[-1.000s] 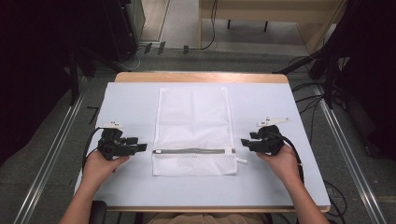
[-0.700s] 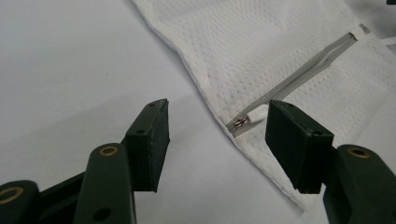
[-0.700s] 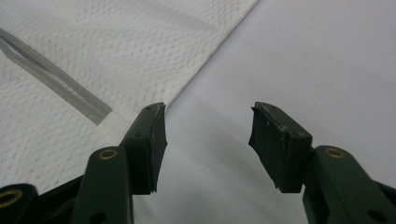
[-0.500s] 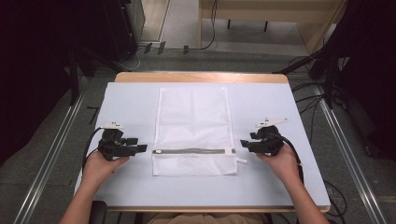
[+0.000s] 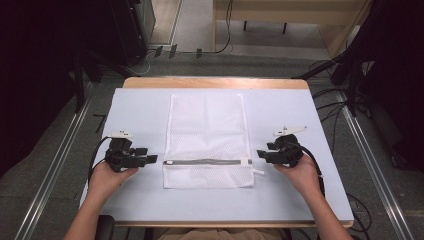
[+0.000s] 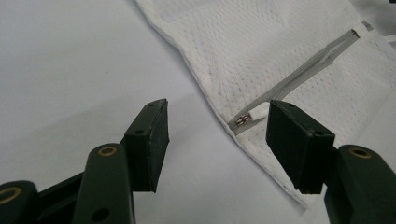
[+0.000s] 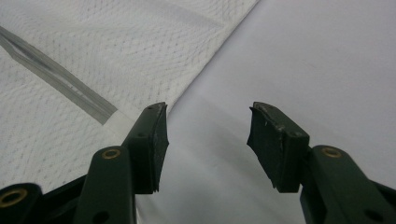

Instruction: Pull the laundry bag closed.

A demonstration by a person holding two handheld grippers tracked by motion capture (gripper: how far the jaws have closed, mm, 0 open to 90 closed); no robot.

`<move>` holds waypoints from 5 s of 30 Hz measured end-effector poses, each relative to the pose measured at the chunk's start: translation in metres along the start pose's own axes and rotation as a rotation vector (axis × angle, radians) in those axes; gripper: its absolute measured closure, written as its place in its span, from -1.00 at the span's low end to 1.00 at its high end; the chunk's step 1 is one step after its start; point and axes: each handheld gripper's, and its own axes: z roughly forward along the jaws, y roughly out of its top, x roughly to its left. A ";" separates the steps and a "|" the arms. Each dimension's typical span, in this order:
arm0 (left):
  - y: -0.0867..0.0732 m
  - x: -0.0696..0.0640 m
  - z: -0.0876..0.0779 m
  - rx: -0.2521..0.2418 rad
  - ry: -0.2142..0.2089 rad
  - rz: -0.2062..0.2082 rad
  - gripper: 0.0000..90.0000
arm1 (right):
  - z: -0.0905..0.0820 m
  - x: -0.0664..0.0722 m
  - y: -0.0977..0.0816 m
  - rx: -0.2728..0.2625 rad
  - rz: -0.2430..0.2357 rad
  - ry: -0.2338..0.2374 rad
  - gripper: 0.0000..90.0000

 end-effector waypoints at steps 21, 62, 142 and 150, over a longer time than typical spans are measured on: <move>-0.005 -0.004 -0.005 -0.007 -0.001 -0.004 -0.12 | 0.004 0.040 0.019 0.001 -0.085 0.077 0.13; -0.006 0.003 -0.007 -0.006 0.017 -0.012 -0.13 | 0.047 0.128 0.077 0.012 -0.224 0.235 0.24; -0.006 0.003 -0.002 0.002 -0.016 0.003 -0.08 | 0.148 0.211 0.103 0.157 -0.265 0.411 0.95; -0.005 -0.001 0.001 0.015 -0.057 0.031 -0.02 | 0.138 0.212 0.108 0.123 -0.285 0.412 0.95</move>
